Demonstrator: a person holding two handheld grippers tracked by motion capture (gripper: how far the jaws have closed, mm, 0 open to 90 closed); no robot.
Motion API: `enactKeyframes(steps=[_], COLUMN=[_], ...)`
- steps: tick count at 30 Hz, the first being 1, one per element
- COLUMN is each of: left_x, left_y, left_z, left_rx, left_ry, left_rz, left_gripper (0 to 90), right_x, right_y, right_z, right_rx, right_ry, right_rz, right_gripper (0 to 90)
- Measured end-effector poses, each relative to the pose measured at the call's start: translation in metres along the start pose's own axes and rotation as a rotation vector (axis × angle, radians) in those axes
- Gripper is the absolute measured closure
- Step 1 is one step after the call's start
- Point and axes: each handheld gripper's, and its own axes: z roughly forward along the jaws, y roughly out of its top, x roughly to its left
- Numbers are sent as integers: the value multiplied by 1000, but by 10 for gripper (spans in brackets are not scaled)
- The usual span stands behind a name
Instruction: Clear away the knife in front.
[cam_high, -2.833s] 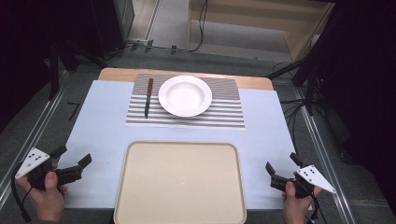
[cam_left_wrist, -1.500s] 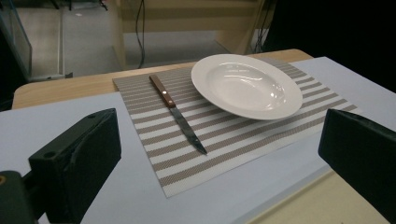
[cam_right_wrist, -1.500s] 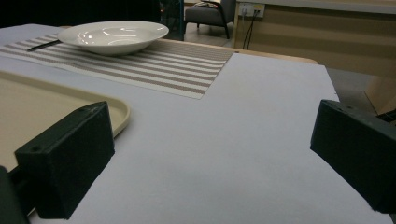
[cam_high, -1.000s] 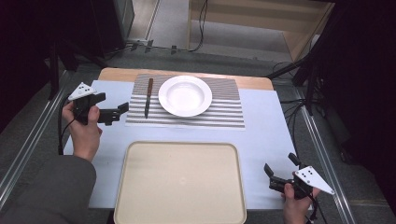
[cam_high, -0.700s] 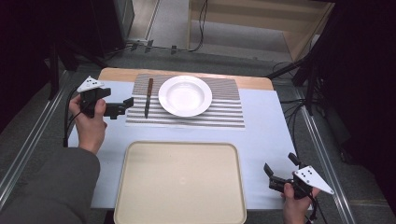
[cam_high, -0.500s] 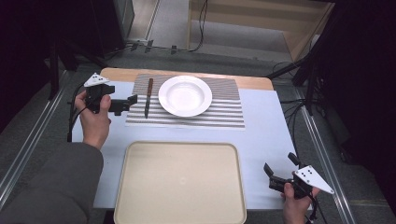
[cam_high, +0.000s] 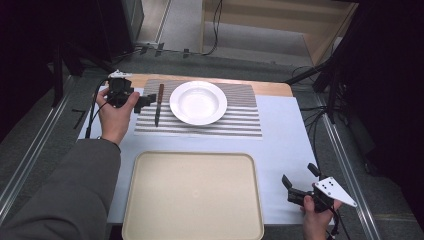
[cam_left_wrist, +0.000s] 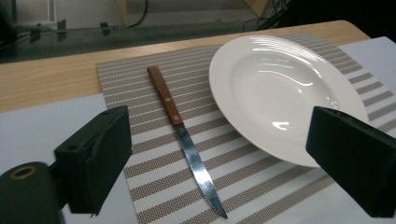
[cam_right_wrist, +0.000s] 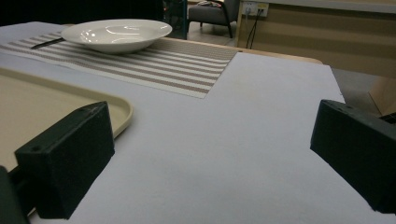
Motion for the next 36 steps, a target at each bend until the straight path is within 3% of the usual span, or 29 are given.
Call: enactKeyframes(steps=[7,16,26,31,36], left_x=[5,3,7,8,8], left_y=[10,16,19,16,13], left_z=[31,68,100,114,118], left_rx=[102,208,280,310,317], left_ry=[43,102,90,139,150], left_rz=[-46,-56,-101,-105,-101], left_gripper=[282,491,623,636,640], right_x=[0,0,1,2,2], right_y=[0,0,0,1,1], right_z=[1,2,4,4,4], right_rx=[5,5,11,13,15], right_ry=[2,7,8,11,12], right_rz=[-8,-8,-22,-26,-32], right_gripper=[0,0,0,0,0])
